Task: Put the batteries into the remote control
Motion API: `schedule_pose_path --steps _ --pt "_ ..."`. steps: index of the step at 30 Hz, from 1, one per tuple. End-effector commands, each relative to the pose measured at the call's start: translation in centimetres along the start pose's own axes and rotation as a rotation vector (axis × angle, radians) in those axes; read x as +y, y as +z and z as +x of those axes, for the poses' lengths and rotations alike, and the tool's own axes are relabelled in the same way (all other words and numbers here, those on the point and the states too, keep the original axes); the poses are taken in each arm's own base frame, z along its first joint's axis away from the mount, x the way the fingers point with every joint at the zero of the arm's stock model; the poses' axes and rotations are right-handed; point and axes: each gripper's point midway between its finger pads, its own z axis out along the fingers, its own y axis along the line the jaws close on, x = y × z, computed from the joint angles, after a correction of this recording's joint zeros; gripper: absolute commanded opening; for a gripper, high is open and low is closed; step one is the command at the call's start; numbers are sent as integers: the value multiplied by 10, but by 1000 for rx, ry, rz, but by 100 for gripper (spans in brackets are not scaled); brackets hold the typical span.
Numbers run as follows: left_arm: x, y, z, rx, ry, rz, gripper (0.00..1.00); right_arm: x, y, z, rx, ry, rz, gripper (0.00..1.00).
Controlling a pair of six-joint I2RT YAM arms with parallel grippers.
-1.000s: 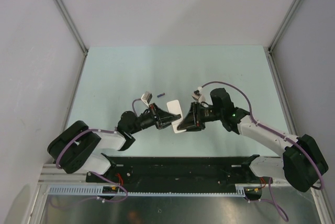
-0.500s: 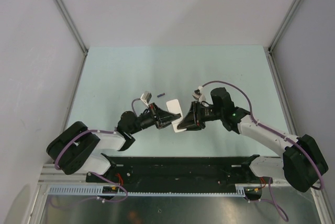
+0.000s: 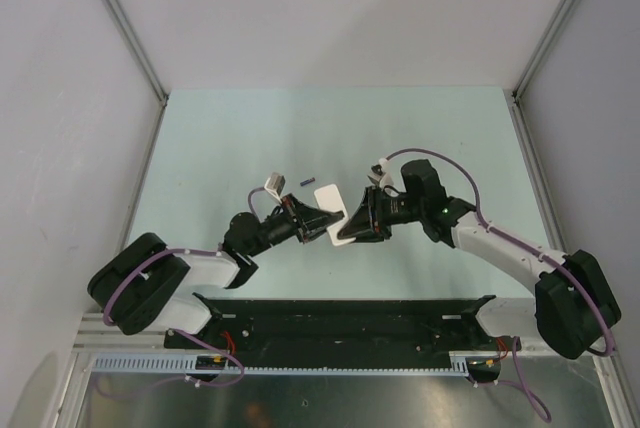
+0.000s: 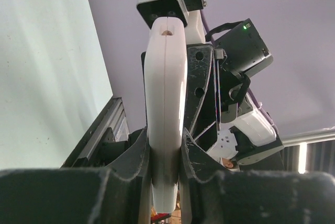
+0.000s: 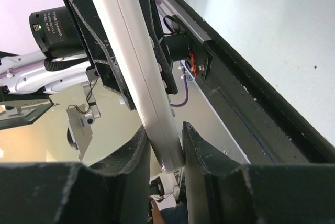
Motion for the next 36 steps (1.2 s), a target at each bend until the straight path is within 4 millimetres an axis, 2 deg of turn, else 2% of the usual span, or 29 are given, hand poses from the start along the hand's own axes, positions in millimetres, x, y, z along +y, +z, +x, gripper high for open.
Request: schedule_pose_path --steps 1,3,4,7,9,10,11,13,14,17,18,19,20,21,22,23,24,25,26,27,28,31,32,34,36 --pt "-49 -38 107 500 94 217 0 38 -7 -112 -458 -130 -24 21" --pt "-47 -38 107 496 94 212 0 40 -6 -108 -441 -140 -36 28" --pt "-47 -37 104 482 98 211 0 42 -7 -105 -428 -148 -41 38" --pt "-44 -32 91 433 115 204 0 39 -8 -90 -374 -165 -23 52" --pt "-41 -28 80 385 117 191 0 42 -14 -78 -346 -186 -19 57" --pt "-39 -26 70 353 120 183 0 37 -15 -71 -323 -191 7 60" --pt "-38 -25 64 333 126 180 0 44 -22 -65 -324 -215 -2 61" --pt "-33 -22 45 280 127 158 0 36 -29 -53 -306 -204 47 64" --pt "-31 -22 38 259 126 151 0 42 -39 -48 -327 -258 48 65" --pt "-19 -20 9 181 131 95 0 25 -56 -45 -385 -292 160 67" --pt "-4 -16 1 169 110 22 0 21 -66 -50 -445 -308 210 67" --pt "9 -15 -12 140 106 -45 0 8 -70 -47 -443 -290 271 67" --pt "19 -14 -19 126 178 -104 0 0 -73 -46 -450 -301 309 67" --pt "46 -11 -34 89 153 -288 0 -10 -79 -51 -485 -296 371 66" --pt "59 -12 -43 59 210 -398 0 -21 -83 -48 -485 -279 423 65" --pt "68 -17 -55 47 372 -505 0 -26 -85 -48 -489 -285 454 64" --pt "51 -6 -75 5 460 -569 0 -32 -91 -53 -519 -301 500 63" --pt "78 -28 -82 -29 505 -800 0 -37 -94 -51 -523 -300 535 63" --pt "79 -34 -90 -36 568 -879 0 -39 -95 -51 -531 -308 556 63" --pt "73 -31 -103 -68 601 -938 0 -43 -99 -56 -560 -317 592 63" --pt "83 -47 -109 -80 623 -1062 0 -42 -102 -56 -568 -327 603 63" --pt "96 -59 -116 -37 692 -1257 0 -43 -106 -59 -594 -356 646 62" --pt "100 -68 -125 -58 737 -1347 0 -44 -108 -61 -602 -359 660 63" --pt "110 -80 -129 -17 772 -1480 0 -45 -108 -60 -596 -371 681 62" --pt "113 -98 -139 -32 809 -1588 0 -45 -111 -59 -599 -384 703 62"
